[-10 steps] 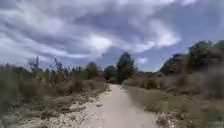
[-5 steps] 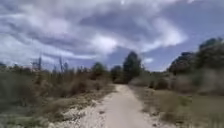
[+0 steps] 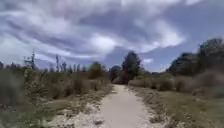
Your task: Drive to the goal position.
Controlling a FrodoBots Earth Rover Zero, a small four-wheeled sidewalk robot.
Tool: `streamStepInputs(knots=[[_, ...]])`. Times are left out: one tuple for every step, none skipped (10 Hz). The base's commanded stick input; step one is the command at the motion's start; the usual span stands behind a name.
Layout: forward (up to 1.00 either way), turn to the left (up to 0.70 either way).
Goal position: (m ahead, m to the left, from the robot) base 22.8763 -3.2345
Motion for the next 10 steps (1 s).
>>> streamStepInputs(knots=[[0.85, 0.00], [0.85, 0.00], [0.85, -0.07], [0.85, -0.17], [0.85, -0.28], [0.85, -0.06], [0.85, 0.00], [0.85, 0.00], [0.85, 0.00], [0.85, 0.00]])
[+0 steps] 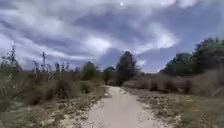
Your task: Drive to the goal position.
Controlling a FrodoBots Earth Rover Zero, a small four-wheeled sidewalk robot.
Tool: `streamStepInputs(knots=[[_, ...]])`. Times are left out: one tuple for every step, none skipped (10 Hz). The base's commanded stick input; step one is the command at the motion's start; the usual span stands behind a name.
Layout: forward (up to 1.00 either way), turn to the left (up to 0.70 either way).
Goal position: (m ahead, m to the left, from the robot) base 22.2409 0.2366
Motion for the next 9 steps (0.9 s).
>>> streamStepInputs(knots=[[0.85, 0.00], [0.85, 0.00], [0.85, 0.00], [0.85, 0.00], [0.85, 0.00], [0.85, 0.00], [0.85, 0.00], [0.85, 0.00], [0.85, 0.00]])
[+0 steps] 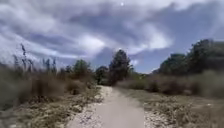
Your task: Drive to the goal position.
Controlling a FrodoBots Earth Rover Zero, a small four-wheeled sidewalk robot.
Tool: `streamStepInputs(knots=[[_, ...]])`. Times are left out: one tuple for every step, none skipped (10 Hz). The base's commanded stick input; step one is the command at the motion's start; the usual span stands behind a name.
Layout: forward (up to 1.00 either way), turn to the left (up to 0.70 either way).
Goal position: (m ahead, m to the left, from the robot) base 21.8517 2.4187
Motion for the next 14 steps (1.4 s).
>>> streamStepInputs(knots=[[0.85, 0.00], [0.85, 0.00], [0.85, 0.00], [0.85, 0.00], [0.85, 0.00], [0.85, 0.00], [0.85, 0.00], [0.85, 0.00], [0.85, 0.00], [0.85, 0.00], [0.85, 0.00], [0.85, 0.00], [0.85, 0.00], [0.85, 0.00]])
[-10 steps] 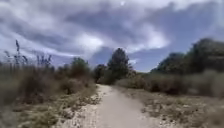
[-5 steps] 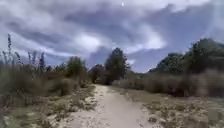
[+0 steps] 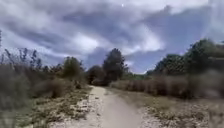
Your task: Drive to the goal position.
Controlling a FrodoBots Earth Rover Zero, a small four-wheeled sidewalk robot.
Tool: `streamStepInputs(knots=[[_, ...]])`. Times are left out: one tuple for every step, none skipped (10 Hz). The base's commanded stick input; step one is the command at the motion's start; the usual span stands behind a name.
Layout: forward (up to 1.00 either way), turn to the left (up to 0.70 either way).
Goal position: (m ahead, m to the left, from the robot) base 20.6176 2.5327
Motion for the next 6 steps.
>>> streamStepInputs(knots=[[0.85, 0.00], [0.85, 0.00], [0.85, 0.00], [0.85, 0.00], [0.85, 0.00], [0.85, 0.00]])
